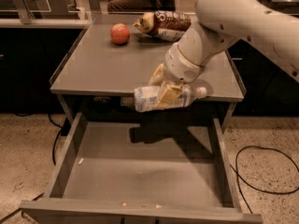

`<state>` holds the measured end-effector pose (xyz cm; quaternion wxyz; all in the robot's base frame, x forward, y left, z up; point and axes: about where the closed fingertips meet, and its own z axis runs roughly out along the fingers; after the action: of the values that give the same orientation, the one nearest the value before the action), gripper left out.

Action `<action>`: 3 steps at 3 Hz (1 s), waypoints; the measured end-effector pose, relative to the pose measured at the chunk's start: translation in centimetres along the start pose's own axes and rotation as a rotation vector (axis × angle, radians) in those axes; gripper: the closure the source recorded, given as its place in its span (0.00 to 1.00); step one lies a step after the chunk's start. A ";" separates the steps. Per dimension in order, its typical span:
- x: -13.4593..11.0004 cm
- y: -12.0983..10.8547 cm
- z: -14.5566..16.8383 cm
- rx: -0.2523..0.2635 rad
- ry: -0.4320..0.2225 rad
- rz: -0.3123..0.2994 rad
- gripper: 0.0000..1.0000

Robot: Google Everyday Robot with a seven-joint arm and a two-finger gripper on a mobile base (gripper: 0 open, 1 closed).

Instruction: Pick blue plastic bottle from top drawer and place on counter

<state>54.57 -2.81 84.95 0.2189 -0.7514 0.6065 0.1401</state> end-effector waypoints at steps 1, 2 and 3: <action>-1.2 -1.6 -1.5 0.007 0.024 -0.043 1.00; -1.1 -2.1 -0.8 0.006 0.027 -0.049 1.00; -0.9 -3.5 0.5 -0.009 0.033 -0.068 1.00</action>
Offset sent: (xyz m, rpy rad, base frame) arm 0.0185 0.0058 0.0303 -0.0368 -0.0419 0.0431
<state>57.77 -1.18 85.51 0.2101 -0.7747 0.5837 0.1229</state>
